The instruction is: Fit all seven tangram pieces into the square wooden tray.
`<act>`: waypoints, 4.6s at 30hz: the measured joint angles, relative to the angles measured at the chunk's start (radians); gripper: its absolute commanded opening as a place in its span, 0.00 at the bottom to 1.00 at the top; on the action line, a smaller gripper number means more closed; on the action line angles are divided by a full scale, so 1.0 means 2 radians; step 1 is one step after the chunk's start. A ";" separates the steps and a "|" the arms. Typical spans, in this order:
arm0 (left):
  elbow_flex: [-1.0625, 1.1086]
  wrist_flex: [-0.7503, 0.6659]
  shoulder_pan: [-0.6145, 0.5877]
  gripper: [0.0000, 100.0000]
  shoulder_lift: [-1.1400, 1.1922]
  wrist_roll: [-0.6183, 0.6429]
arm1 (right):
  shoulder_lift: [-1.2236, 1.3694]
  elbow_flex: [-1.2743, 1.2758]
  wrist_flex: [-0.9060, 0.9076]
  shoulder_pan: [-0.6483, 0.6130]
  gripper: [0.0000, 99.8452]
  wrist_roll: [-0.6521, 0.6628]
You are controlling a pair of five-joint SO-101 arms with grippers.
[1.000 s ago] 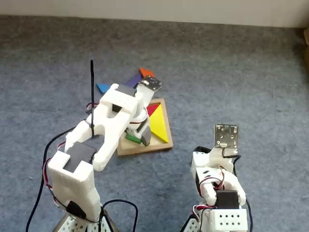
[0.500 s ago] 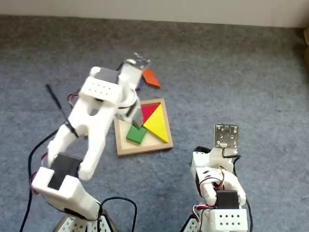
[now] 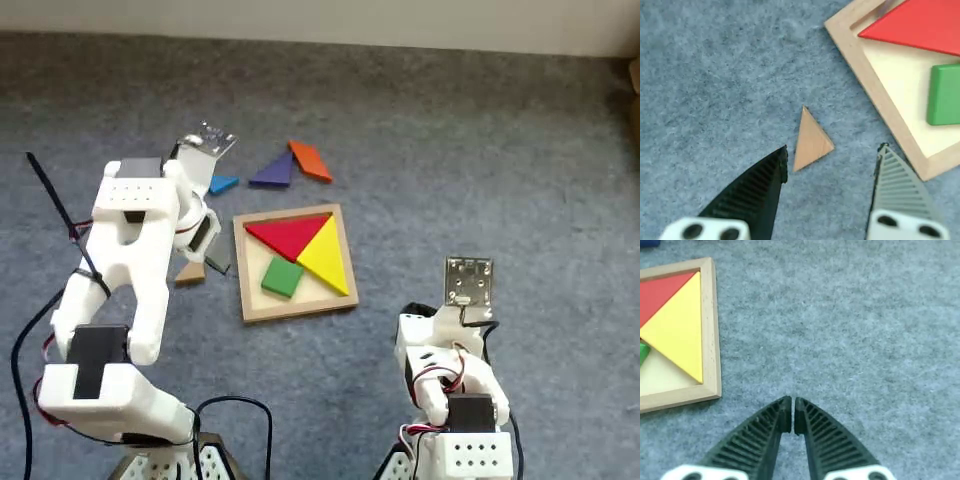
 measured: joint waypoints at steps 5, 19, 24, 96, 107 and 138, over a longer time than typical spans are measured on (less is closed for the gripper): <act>0.015 -0.061 -0.011 0.27 0.051 -0.008 | 0.000 0.000 0.000 0.000 0.03 0.000; -0.008 -0.048 -0.017 0.27 0.110 -0.008 | 0.000 0.000 0.000 0.000 0.03 0.000; -0.009 -0.045 -0.029 0.27 0.110 -0.019 | 0.000 0.000 0.000 0.000 0.03 0.000; -0.191 0.108 0.143 0.31 0.163 0.449 | 0.000 0.000 0.000 0.011 0.03 0.000; -0.195 0.147 0.208 0.12 0.165 0.393 | 0.000 0.000 0.000 0.011 0.03 0.000; -0.292 0.150 0.147 0.11 0.236 0.338 | 0.000 0.000 0.000 0.011 0.03 0.000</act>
